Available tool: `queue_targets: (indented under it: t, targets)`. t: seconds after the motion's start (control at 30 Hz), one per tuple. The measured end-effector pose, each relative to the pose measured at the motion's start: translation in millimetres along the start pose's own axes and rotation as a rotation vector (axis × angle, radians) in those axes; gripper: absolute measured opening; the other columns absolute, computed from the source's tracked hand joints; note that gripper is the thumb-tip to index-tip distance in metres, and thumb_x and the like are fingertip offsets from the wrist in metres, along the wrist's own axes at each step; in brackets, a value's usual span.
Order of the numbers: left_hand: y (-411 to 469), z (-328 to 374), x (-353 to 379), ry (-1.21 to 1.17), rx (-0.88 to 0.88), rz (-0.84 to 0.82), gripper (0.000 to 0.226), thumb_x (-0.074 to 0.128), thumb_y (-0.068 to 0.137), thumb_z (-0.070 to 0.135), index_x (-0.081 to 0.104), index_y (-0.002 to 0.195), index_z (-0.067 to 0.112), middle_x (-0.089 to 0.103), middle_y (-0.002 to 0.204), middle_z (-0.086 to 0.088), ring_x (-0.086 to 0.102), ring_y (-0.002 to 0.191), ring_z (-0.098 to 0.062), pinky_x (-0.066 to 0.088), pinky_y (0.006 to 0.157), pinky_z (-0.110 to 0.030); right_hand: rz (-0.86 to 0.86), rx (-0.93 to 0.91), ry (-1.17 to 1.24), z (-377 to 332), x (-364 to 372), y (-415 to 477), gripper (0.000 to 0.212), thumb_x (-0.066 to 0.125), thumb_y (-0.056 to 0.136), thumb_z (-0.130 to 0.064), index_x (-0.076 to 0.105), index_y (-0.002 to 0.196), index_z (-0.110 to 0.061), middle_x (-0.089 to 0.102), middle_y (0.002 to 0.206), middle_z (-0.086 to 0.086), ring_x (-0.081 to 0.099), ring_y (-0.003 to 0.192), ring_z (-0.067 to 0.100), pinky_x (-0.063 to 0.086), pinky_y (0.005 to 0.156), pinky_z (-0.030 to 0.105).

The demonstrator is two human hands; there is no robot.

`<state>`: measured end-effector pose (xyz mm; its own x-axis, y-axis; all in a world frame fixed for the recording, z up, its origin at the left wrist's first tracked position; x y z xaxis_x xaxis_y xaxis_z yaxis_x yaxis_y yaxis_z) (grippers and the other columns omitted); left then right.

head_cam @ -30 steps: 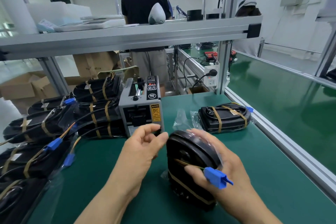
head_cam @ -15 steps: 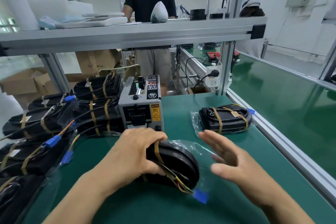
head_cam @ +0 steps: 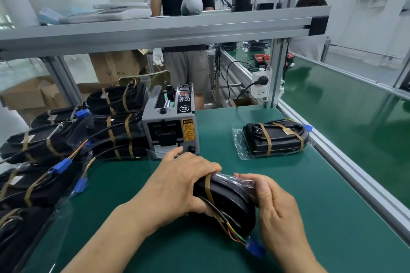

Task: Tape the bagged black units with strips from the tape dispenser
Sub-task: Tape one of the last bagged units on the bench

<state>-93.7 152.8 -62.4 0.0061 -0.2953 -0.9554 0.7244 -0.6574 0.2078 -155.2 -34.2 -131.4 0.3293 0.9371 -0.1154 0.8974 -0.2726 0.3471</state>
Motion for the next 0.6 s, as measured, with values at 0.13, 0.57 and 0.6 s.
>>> queue_targets:
  t: [0.13, 0.57, 0.6]
  targets:
    - [-2, 3, -1, -0.013, 0.011, 0.003, 0.08, 0.086, 0.057, 0.051, 0.059, 0.13, 0.032, 0.06, 0.122, 0.02, 0.047, 0.12, -0.001, -0.005, 0.115, -0.023, 0.083, 0.046, 0.132, 3, 7, -10, 0.035, 0.039, 0.098, -0.039, 0.073, 0.1, -0.037, 0.077, 0.101, -0.01, 0.073, 0.097, 0.011, 0.056, 0.088, 0.034]
    - [-1, 5, -1, -0.015, 0.03, -0.012, 0.078, 0.088, 0.055, 0.051, 0.062, 0.126, 0.034, 0.062, 0.12, 0.02, 0.051, 0.118, -0.003, -0.001, 0.114, -0.023, -0.006, -0.639, -0.508, -27, -14, 11, 0.018, 0.074, 0.075, -0.006, 0.078, 0.092, -0.008, 0.073, 0.106, 0.0, 0.071, 0.094, 0.015, 0.055, 0.086, 0.028]
    - [-1, 5, -2, -0.016, 0.033, -0.014, 0.077, 0.088, 0.055, 0.052, 0.062, 0.126, 0.034, 0.062, 0.12, 0.02, 0.051, 0.118, -0.003, -0.003, 0.114, -0.022, 0.026, -0.673, -0.518, -27, -9, 12, 0.008, 0.074, 0.077, -0.008, 0.077, 0.085, -0.007, 0.074, 0.097, 0.001, 0.072, 0.085, 0.016, 0.057, 0.078, 0.029]
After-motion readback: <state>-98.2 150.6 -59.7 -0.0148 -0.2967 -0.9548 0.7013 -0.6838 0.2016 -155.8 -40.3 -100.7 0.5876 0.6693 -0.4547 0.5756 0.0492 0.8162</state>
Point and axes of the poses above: each hand's wrist, its own y-axis towards the middle knuckle, its own x-axis out of the palm, z = x × y, the point moved 1 cm from there along y, towards the middle knuckle
